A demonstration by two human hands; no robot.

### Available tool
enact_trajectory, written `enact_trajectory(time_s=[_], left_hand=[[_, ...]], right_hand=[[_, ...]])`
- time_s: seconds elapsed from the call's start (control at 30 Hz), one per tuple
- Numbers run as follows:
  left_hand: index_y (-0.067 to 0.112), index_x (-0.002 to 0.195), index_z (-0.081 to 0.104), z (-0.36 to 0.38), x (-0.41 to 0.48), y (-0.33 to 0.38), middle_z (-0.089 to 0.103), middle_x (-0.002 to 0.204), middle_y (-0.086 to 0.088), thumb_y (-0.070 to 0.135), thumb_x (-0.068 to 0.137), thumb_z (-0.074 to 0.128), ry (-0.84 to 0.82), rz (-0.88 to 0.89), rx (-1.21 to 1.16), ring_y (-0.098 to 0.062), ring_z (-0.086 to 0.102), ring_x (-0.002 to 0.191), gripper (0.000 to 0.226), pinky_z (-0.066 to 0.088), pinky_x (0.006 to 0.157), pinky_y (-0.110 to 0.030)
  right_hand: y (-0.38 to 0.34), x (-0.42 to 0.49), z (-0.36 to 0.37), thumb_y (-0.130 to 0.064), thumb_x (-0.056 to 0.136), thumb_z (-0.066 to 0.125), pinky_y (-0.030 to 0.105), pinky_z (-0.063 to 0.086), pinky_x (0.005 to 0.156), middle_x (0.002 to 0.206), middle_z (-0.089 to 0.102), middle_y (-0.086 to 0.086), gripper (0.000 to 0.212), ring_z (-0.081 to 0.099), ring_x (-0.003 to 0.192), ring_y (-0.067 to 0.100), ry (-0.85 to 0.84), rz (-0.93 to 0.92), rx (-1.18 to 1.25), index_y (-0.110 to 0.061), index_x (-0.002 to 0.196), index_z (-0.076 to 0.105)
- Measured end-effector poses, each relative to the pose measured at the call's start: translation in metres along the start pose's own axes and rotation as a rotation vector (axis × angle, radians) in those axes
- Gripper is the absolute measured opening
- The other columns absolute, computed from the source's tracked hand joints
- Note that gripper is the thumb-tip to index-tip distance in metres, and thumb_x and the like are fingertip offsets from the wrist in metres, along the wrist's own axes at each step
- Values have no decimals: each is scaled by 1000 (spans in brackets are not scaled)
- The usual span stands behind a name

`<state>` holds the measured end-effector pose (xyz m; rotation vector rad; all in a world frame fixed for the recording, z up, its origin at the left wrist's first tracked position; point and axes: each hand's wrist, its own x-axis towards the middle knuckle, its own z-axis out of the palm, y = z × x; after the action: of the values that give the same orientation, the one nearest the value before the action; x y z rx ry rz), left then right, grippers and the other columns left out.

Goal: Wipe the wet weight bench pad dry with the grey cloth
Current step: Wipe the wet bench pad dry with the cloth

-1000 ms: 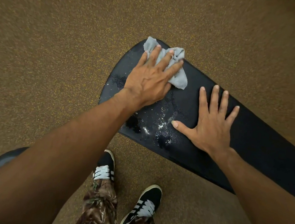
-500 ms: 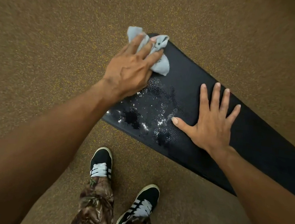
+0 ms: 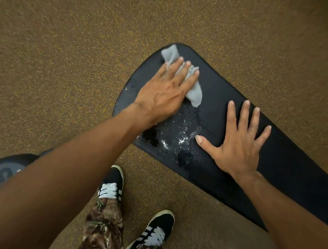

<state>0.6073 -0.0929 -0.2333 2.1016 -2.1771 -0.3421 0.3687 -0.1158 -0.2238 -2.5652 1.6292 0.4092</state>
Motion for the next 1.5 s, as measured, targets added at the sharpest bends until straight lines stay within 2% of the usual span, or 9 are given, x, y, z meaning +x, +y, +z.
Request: enact_trajectory(time_s=[0.1,0.37,0.6,0.77,0.9,1.03,1.17,1.27,1.5], left_hand=[[14,161,12,-9,28,-11,14,167,-16,16,106,25,-38,-31,51,-32,3,155,56,5,124,-43],[32,150,33,-24,-8,-10,34,157,-14,53,79,56,88,-150,-24,-39,34,141,78,36,109,-57],[30,125,63,-31,-15,-23,54,143,-4,49,88,48,76,-91,13,-33,47,130,44,39,103,-51],[20,98,61,-70,8,7,69,96,-2,34,92,50,383,-318,-1089,-24,64,90,18,55,79,-53],[19,97,66,-93,13,9,72,89,-1,35,93,61,285,-634,-1434,-22,72,77,17,59,58,-40],[28,116,61,-67,2,-14,69,112,4,52,80,63,207,-794,-744,-21,66,98,43,55,83,-40],[37,137,50,-40,-4,-12,43,152,-8,41,91,53,145,-193,-5,-36,40,136,46,35,104,-55],[37,133,54,-29,7,-2,48,149,-7,34,90,44,85,-46,-30,-36,44,133,44,35,104,-55],[32,115,66,-46,22,-3,71,107,6,42,88,63,223,-224,-339,-21,66,100,29,51,88,-46]], right_hand=[[0,0,1,-99,69,19,73,12,111,165,3,16,118,1,151,40,2,-2,5,-24,158,2],[1,0,1,-98,69,19,73,12,111,165,3,15,117,1,151,39,-3,2,9,-24,158,1],[1,-1,0,-98,70,19,73,13,111,165,5,16,117,3,151,40,-1,-1,9,-23,158,4],[1,0,1,-97,71,23,73,12,111,165,5,15,116,2,151,39,4,-1,15,-24,158,4],[2,0,2,-97,71,24,73,11,111,166,3,14,115,1,151,38,7,1,26,-25,158,3],[2,0,2,-97,71,21,73,11,111,166,3,14,115,1,151,39,11,3,23,-25,158,2],[2,0,3,-97,72,21,73,11,111,165,4,14,114,2,151,40,17,0,15,-25,158,2],[2,0,3,-97,72,21,73,11,111,165,4,14,114,2,151,40,18,3,15,-25,158,2],[2,1,2,-97,71,20,72,12,111,166,4,14,115,2,151,39,14,4,11,-25,158,4]])
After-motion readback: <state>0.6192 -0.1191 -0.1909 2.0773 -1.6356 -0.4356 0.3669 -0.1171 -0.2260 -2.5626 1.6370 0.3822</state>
